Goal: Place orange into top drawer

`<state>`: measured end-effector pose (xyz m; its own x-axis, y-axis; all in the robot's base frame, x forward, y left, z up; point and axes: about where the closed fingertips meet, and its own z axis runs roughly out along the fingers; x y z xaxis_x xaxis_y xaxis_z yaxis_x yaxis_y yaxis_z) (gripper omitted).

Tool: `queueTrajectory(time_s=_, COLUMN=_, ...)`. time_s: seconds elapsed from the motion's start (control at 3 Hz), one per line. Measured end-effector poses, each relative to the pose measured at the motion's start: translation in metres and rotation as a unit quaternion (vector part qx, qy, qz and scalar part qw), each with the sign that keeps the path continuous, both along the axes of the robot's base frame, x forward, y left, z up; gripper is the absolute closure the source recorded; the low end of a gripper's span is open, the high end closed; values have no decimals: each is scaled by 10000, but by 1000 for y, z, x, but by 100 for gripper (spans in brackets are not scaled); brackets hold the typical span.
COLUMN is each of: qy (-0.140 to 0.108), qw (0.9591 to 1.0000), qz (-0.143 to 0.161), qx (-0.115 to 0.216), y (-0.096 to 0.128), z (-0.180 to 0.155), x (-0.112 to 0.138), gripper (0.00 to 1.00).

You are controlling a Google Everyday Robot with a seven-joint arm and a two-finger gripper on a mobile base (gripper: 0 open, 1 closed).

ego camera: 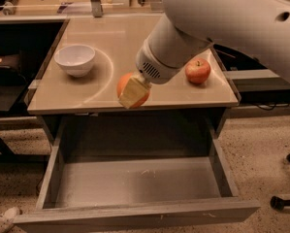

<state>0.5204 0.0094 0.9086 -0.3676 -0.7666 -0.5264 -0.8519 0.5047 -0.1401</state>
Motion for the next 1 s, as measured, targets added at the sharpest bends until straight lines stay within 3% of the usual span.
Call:
queueTrajectory(time_s=0.33, qy=58, qw=9999, qz=-103, qx=-30, y=-3, z=-4, x=-11, gripper=100)
queueTrajectory(time_s=0.67, qy=563, qw=9973, qz=-448, qx=137, y=-10, z=-40, x=-46, gripper=100)
queueTrajectory(time_s=1.0, qy=1180, qw=9902, qz=-694, qx=265, y=-20, z=-107, x=-78, gripper=100)
